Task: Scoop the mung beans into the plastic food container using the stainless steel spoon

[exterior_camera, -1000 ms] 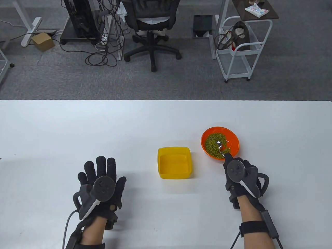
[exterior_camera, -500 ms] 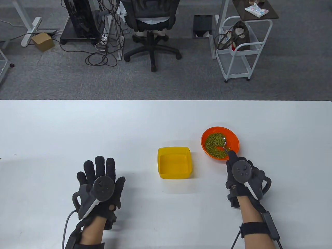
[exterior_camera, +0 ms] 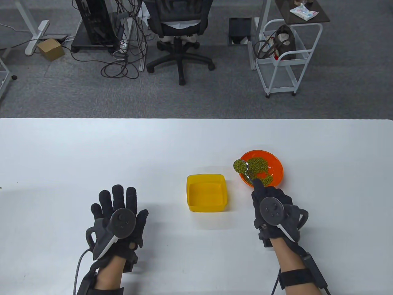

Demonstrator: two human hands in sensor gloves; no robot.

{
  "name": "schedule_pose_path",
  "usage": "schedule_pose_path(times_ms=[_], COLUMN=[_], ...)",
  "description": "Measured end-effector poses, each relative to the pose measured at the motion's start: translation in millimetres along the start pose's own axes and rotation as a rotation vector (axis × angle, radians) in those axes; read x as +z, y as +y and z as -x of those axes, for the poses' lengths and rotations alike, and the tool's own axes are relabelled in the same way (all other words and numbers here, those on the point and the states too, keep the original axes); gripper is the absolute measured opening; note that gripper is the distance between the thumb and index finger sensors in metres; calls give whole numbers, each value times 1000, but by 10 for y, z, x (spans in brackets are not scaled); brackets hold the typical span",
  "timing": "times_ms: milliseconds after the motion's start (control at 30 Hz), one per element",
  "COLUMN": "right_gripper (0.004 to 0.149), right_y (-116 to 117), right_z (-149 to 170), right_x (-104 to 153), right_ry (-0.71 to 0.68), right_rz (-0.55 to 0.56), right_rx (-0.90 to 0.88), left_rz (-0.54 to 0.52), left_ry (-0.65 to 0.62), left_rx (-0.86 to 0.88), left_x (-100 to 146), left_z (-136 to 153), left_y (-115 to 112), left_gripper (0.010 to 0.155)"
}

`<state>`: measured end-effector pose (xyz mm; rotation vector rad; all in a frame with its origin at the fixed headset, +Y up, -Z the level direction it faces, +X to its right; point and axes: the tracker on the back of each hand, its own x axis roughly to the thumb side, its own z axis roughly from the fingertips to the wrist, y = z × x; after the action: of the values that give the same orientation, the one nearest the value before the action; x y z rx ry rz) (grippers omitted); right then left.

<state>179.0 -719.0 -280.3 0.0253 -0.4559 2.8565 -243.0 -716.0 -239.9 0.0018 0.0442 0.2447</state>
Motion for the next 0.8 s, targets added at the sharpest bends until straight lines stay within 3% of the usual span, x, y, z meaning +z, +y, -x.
schedule_pose_path(times_ms=[367,800], right_gripper=[44,44], right_y=[181,278], right_z=[-447,-309], right_x=[135,61], right_ry=[-240,-157], right_rz=[-79,-192], right_rx=[7,-88], left_rz=[-2,15], left_ry=[4,10], left_rx=[2,9], left_x=[-3,-4], left_z=[6,15], left_y=[2,-2], left_gripper=[77,77])
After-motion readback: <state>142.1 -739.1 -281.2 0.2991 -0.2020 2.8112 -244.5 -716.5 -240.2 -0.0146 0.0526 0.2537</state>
